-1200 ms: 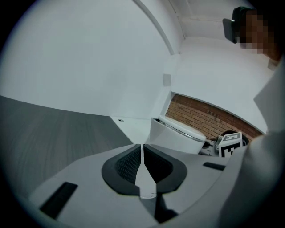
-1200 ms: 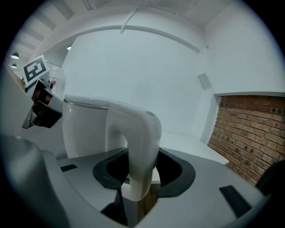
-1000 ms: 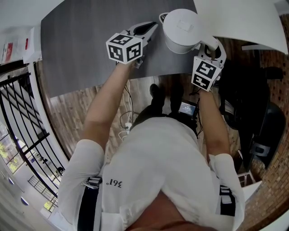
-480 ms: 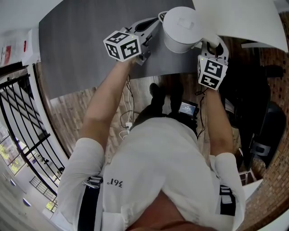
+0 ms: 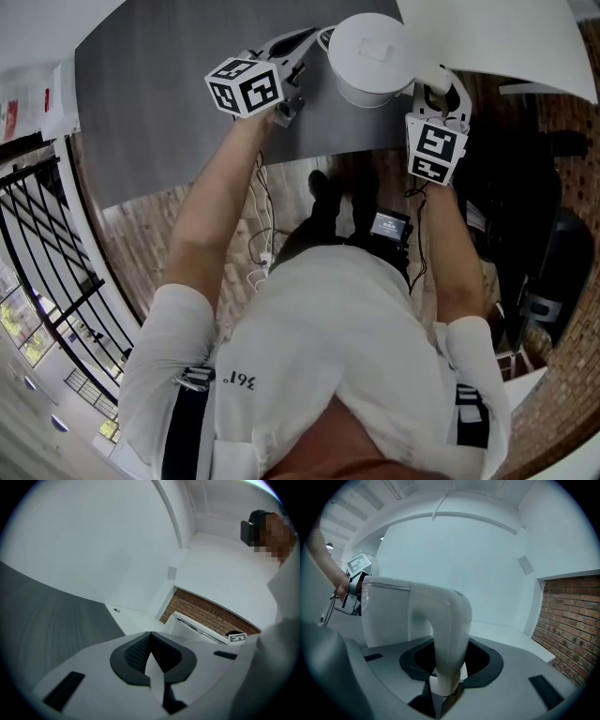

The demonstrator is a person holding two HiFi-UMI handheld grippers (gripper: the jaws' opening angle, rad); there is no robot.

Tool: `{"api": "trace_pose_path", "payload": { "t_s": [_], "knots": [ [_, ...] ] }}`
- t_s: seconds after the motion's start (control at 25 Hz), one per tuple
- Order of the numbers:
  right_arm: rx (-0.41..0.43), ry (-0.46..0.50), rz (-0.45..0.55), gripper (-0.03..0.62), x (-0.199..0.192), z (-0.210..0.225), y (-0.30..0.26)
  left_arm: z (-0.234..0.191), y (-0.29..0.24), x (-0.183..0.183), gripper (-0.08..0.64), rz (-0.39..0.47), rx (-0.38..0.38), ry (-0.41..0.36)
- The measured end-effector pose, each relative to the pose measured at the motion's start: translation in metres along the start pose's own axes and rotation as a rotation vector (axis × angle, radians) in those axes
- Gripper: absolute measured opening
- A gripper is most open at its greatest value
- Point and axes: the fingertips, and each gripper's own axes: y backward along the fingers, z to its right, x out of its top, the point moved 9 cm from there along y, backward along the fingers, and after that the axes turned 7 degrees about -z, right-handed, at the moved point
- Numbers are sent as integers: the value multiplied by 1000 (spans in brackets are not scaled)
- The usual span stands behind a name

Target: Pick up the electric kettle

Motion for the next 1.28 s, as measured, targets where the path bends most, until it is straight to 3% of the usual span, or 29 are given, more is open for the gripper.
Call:
{"api": "trace_pose_path", "payload": {
  "t_s": [0.28, 0.52, 1.28],
  "knots": [
    [23, -70, -40, 98, -7, 4, -12, 8, -11, -1, 2, 28, -63, 18],
    [24, -68, -42, 91, -6, 5, -13, 11, -7, 3, 0, 76, -98, 27],
    [19, -52, -48, 91, 2, 4, -16, 13, -5, -2, 0, 116, -18, 47]
  ]
}}
